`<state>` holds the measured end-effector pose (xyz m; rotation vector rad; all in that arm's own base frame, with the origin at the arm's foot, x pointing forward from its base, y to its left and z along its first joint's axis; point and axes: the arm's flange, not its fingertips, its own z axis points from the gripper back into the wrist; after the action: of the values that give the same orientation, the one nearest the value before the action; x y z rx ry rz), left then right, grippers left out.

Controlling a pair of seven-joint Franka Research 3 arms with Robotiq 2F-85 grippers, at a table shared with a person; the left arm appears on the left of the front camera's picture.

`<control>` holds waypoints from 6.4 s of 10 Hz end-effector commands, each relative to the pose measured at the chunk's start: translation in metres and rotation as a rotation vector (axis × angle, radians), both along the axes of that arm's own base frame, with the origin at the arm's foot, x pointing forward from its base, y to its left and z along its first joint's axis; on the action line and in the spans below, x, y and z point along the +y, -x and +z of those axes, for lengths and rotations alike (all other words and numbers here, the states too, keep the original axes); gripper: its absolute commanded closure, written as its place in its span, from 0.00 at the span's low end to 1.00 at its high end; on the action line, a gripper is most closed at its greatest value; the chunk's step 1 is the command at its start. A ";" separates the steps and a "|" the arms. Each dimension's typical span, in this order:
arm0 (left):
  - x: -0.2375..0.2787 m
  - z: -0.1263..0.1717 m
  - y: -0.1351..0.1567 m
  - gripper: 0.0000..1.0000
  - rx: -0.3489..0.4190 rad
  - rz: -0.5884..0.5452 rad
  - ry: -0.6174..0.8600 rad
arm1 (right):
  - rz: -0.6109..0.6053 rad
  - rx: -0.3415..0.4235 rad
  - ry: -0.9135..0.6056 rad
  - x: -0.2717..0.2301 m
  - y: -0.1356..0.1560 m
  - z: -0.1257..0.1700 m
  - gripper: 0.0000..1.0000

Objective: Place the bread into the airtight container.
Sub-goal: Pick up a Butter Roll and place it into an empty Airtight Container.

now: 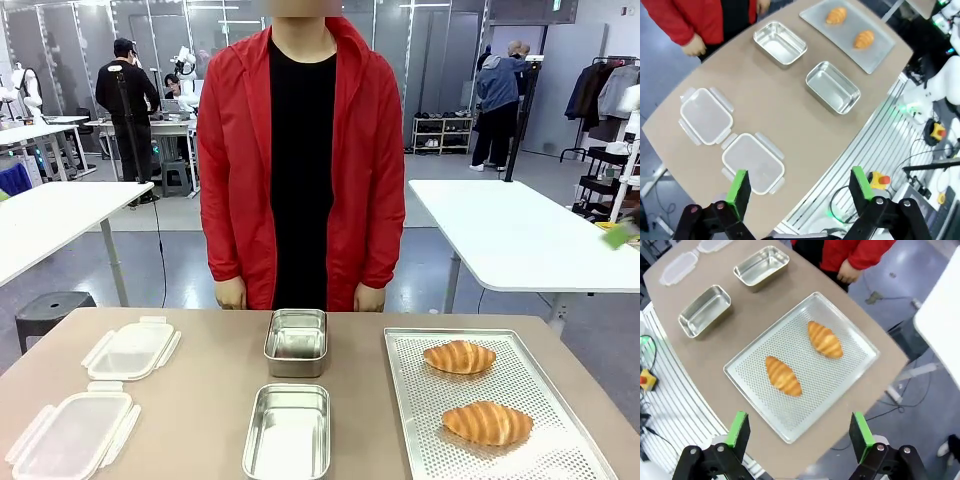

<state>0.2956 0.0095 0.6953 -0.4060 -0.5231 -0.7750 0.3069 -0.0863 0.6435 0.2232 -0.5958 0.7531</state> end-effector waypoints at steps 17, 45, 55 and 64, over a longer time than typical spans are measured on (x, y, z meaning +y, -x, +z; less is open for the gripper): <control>0.069 0.024 0.089 0.00 -0.185 0.071 0.052 | 0.694 -0.452 0.508 0.026 0.045 0.060 0.00; 0.069 0.024 0.089 0.00 -0.185 0.071 0.052 | 0.665 0.164 0.533 0.165 -0.055 -0.326 0.00; 0.069 0.024 0.089 0.00 -0.185 0.071 0.052 | 0.600 0.234 0.496 0.153 -0.063 -0.365 0.00; 0.069 0.024 0.089 0.00 -0.185 0.071 0.052 | 0.634 0.235 0.511 0.145 -0.081 -0.289 0.76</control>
<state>0.2056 0.0784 0.7172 -0.3662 -0.7308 -0.7356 0.4072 0.0691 0.3290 0.0242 -0.0889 1.4167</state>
